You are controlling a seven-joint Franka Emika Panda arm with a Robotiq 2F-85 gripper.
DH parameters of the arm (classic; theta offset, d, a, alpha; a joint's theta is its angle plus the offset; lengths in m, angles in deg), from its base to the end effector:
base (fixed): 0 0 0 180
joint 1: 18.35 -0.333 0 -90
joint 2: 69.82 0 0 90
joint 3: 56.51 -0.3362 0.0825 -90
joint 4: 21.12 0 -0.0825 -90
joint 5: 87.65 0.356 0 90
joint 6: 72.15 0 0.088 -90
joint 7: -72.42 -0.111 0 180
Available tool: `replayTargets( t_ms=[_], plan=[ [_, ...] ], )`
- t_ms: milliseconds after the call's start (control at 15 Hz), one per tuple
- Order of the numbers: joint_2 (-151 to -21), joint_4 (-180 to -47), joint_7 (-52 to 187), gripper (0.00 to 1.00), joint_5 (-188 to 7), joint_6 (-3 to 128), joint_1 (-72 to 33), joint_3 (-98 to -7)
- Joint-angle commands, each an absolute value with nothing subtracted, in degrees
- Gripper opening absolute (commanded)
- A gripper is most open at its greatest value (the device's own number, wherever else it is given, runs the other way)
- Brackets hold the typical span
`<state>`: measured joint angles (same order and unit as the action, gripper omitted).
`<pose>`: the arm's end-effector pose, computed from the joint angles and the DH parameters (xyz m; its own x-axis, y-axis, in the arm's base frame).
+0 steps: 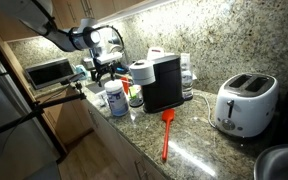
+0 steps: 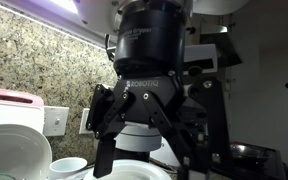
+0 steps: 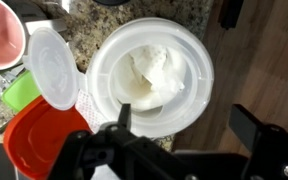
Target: Move the bottle to the right
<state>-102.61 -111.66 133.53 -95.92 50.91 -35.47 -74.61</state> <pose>0.5799 0.3585 0.3475 -0.1379 0.9890 0.0533 0.9904 0.1381 0.0007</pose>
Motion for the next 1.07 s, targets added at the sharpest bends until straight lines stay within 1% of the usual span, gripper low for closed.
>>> replayTargets(
  t_ms=[0, 1000],
  plan=[
    [-102.8, -111.3, 133.5, 1.0, -95.9, 50.7, -35.6, -74.6],
    [-103.4, -109.8, 131.2, 1.0, -97.0, 49.7, -36.5, -73.7]
  ],
)
